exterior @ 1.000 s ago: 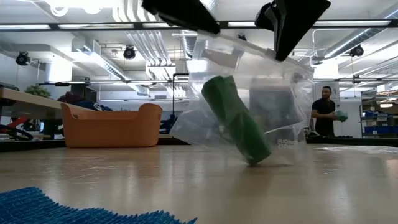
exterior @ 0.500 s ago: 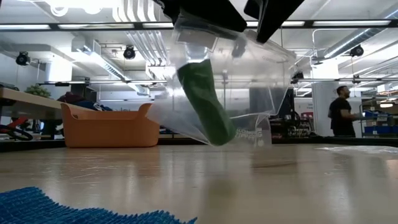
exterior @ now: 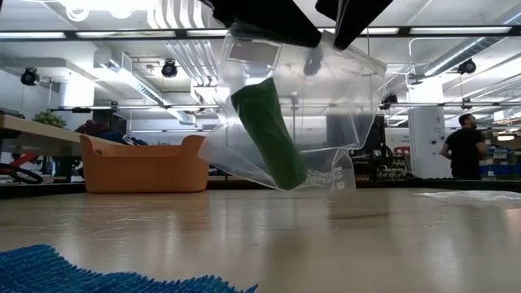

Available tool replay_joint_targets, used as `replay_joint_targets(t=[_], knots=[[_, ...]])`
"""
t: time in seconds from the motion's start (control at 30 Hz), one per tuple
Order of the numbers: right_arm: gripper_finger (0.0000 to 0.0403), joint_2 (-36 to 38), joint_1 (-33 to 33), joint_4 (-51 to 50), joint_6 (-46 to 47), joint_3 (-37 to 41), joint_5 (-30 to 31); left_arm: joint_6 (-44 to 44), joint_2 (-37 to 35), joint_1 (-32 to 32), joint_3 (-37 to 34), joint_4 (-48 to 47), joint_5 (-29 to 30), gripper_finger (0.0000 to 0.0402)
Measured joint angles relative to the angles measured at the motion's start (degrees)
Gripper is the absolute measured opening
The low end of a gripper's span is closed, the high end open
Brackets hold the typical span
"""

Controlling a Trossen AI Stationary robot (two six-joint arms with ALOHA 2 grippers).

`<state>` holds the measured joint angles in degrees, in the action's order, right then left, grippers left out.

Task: Roll bandage
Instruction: Close the transparent zip bag

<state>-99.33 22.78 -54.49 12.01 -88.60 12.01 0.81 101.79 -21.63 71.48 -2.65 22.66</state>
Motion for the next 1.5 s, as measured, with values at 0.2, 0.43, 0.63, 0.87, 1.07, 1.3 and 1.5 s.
replay_joint_targets(t=[0.2, 0.43, 0.63, 0.87, 1.07, 1.3, 1.5], knots=[[0.0012, 0.1, 0.3, 0.0, -0.2, 0.0, 0.0, 0.6, 0.1, 0.0, 0.0, -0.1, -0.1, 0.0003], [0.0065, 0.2, 0.4, 0.2, -0.3, -1.4, 0.2, 1.7, 0.1, -0.2, 0.0, -0.1, 0.3, 0.0001], [0.0089, 0.3, 0.3, 2.9, -0.7, -1.9, 0.2, 3.1, 0.1, -0.7, 0.0, 0.1, 1.8, 0.0001], [0.0082, -0.1, 0.2, 2.8, -1.4, -1.9, 1.1, 3.2, 0.1, -1.2, 0.0, 0.3, 2.8, 0.0], [0.0055, -0.1, 0.2, 2.8, -1.5, -1.8, 1.5, 3.0, 0.1, -1.3, 0.0, 1.6, 2.8, 0.0], [0.0027, -0.1, 0.2, 2.5, -1.5, -1.8, 1.5, 2.8, 0.0, -1.5, 0.0, 1.6, 2.8, 0.0], [0.002, -0.1, 0.2, 1.9, -1.5, -1.8, 1.5, 2.8, -0.4, -1.7, -0.1, 1.5, 2.8, 0.0]])
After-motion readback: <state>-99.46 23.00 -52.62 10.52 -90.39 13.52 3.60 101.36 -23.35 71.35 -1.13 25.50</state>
